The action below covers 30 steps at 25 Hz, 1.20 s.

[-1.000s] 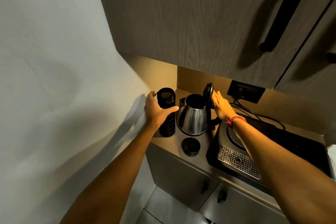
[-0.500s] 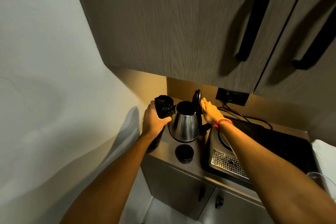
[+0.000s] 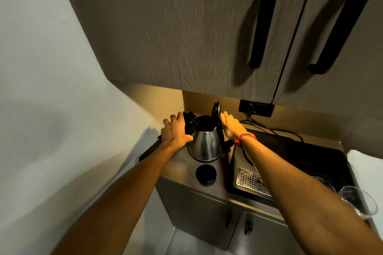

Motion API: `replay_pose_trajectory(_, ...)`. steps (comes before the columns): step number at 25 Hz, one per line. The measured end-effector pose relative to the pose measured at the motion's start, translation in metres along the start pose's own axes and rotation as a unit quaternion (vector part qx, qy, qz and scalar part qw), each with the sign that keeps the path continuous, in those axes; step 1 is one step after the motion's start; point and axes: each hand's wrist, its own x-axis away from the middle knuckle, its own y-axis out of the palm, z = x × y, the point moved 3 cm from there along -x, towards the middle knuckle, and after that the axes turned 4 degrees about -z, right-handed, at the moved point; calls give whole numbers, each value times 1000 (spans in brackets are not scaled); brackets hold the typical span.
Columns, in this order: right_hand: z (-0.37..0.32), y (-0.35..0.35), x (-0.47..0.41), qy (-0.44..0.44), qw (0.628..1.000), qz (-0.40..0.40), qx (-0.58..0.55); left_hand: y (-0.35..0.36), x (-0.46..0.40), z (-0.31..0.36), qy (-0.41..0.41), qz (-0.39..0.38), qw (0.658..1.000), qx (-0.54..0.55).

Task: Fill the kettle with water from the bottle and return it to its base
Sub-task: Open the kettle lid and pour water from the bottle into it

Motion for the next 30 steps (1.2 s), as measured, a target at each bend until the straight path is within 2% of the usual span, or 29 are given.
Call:
replay_pose_trajectory(9,0,1,-4,2,999,-14,29,-8,-4,8,22,7,995,-101)
replay_pose_trajectory(16,4,1,-2,-3,1000,10,19,-12,-5,10,21,-7,994,-108)
replay_pose_trajectory(24,1,2,-7,-4,999,-11,46,-14,-4,9,24,-9,992,-122)
replay_pose_trajectory(30,5,4,-6,-9,999,5,35,-16,-4,10,25,-7,992,-127)
